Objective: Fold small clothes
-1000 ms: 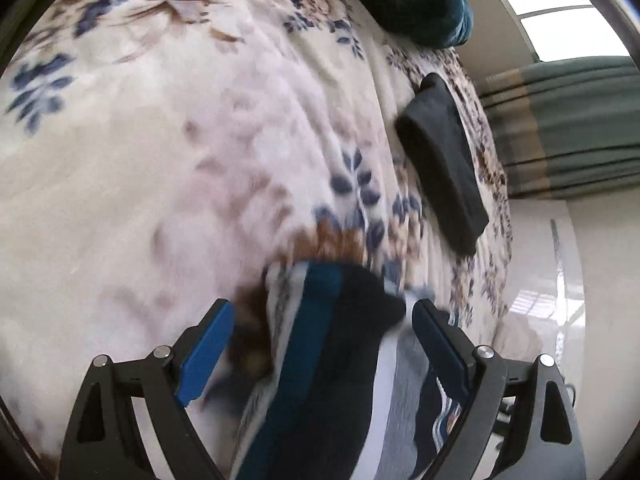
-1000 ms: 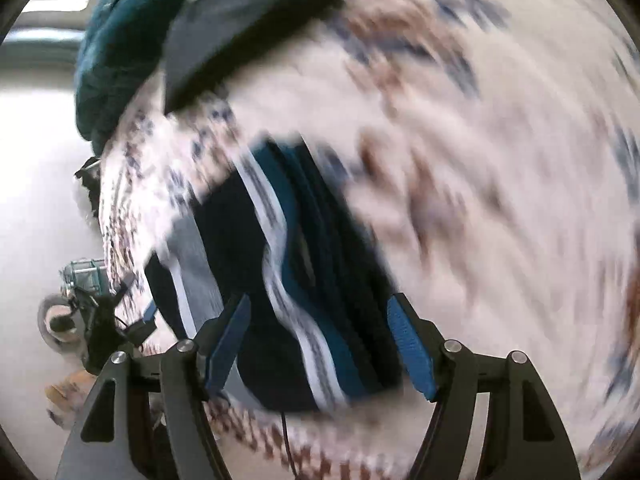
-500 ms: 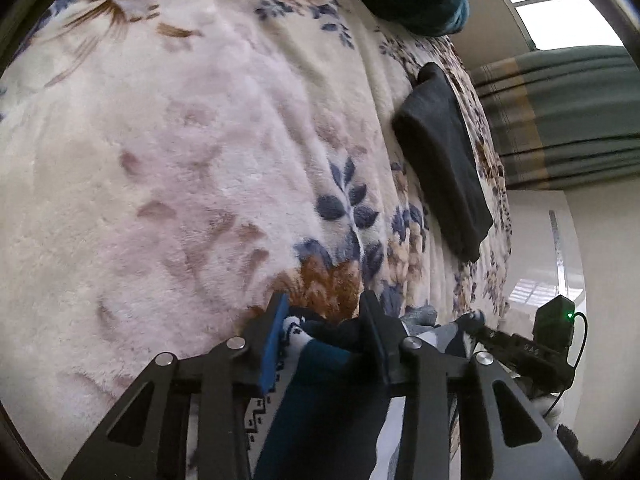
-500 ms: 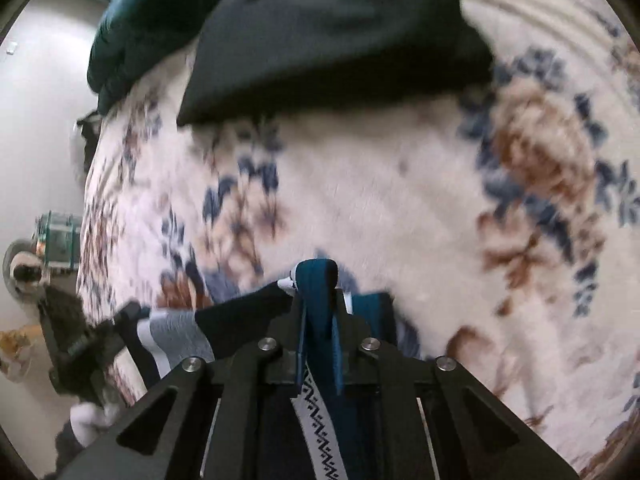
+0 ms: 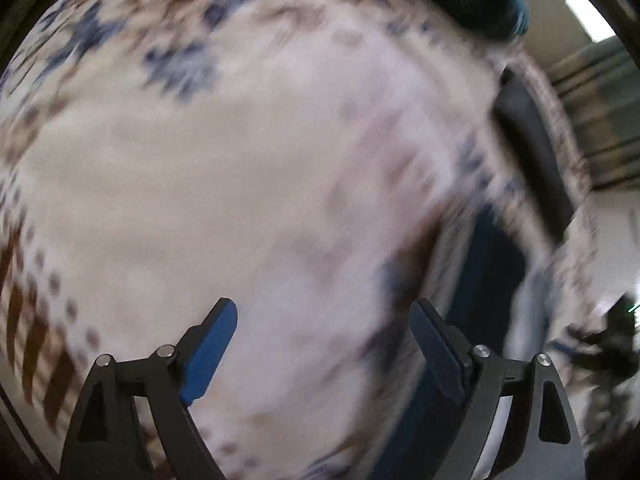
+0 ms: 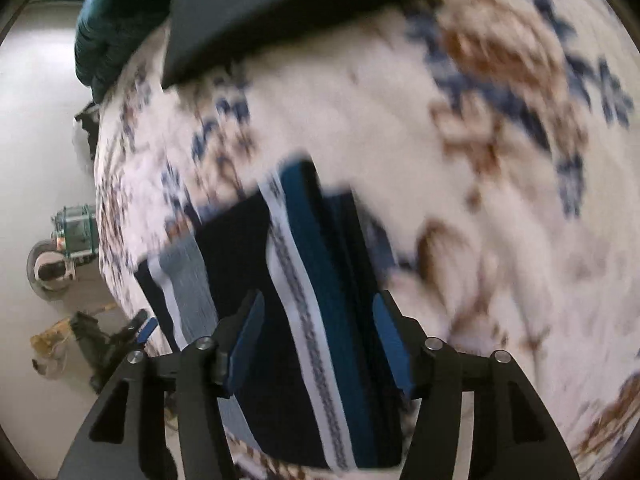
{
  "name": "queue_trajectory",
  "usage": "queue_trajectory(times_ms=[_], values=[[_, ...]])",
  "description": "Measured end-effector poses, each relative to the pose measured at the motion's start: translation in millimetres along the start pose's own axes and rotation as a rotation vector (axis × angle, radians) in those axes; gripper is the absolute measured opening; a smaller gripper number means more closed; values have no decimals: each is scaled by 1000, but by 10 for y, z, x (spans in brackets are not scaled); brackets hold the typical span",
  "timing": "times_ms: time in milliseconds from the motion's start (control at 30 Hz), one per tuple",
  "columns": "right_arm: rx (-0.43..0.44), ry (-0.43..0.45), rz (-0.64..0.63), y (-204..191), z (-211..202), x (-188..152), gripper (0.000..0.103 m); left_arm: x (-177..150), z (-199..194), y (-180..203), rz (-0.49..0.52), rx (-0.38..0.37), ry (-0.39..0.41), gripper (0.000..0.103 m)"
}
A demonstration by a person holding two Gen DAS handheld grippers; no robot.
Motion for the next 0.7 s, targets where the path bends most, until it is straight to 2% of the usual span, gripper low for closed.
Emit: queue_trajectory(times_ms=[33, 100, 167, 200, 267, 400, 433, 467, 500, 533, 567, 633, 700], values=[[-5, -24, 4, 26, 34, -92, 59, -119, 60, -50, 2, 11, -26, 88], [-11, -54, 16, 83, 70, -251, 59, -252, 122, -79, 19, 16, -11, 88], [-25, -91, 31, 154, 96, -440, 59, -272, 162, -37, 33, 18, 5, 103], [-33, -97, 34, 178, 110, -509, 59, -269, 207, -10, 35, 22, 2, 103], [-47, -100, 52, 251, 105, -657, 59, -251, 326, 46, 49, 101, -17, 103], [-22, -141, 101, 361, 142, -953, 58, -251, 420, 136, 72, 198, -33, 103], [-20, -147, 97, 362, 166, -1025, 43, -249, 432, 148, 78, 208, -41, 103], [-24, -146, 83, 345, 170, -1078, 14, -236, 436, 162, 81, 212, -56, 103], [-41, -136, 59, 316, 162, -1120, 15, -213, 424, 162, 76, 209, -71, 103], [-67, -102, 38, 287, 114, -1141, 10, -178, 386, 166, 61, 200, -84, 103], [-96, -68, 21, 269, 62, -1145, 7, -140, 312, 164, 38, 177, -79, 103], [-164, -18, 0, 289, -27, -1125, 7, -39, 135, 168, -5, 125, -39, 103], [-187, -48, 7, 345, 31, -1128, 7, 58, -40, 219, -22, 83, -7, 103]])
Point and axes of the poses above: each gripper's, at about its wrist camera, not at the fingertips, and z roughly the way its jaws point, y to its right, x to its top, the point moved 1 cm from there along z, roughly the way its jaws point, and after that the axes turned 12 degrees about y, right-handed, at the moved point
